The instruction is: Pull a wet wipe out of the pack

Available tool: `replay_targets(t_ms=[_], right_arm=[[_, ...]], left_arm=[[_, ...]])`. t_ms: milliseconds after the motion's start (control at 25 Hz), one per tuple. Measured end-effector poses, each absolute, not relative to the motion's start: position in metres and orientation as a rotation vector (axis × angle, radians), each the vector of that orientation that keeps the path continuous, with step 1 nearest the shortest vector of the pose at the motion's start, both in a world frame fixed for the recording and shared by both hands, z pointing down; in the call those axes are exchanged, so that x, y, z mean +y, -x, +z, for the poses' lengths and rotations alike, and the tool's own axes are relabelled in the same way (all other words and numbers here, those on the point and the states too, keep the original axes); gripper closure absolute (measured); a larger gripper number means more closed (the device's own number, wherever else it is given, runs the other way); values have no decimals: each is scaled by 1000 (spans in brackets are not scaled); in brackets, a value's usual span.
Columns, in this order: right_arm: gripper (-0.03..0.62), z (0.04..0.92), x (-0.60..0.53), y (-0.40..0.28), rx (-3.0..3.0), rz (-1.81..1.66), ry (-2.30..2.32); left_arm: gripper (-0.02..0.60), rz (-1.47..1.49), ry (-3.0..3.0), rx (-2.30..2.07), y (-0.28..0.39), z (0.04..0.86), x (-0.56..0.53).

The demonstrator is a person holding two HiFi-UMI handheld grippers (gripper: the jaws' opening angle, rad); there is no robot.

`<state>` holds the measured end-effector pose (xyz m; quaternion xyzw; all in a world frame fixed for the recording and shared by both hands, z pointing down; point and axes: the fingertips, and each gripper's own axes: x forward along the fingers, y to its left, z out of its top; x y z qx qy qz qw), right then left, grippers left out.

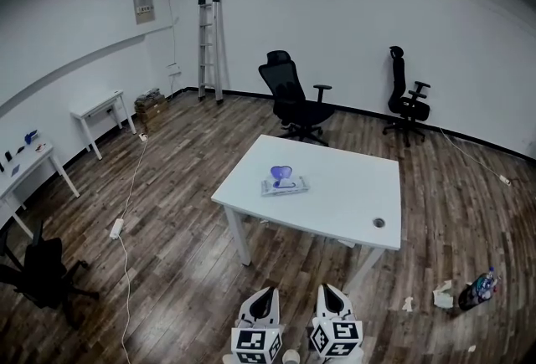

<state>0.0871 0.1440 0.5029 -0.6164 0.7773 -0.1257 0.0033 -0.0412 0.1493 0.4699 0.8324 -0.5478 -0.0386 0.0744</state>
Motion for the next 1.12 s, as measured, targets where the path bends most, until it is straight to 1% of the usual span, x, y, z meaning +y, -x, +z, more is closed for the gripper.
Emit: replay_targets(t_ms=[840,1120], right_arm=[[586,509,53,-125,2452,-435,1877],[586,513,30,-125,2458,-462,1867]], left_arm=[[583,-108,-2490,-1684,-1,469,64],[583,-71,-2491,-1659,-9,475,44]])
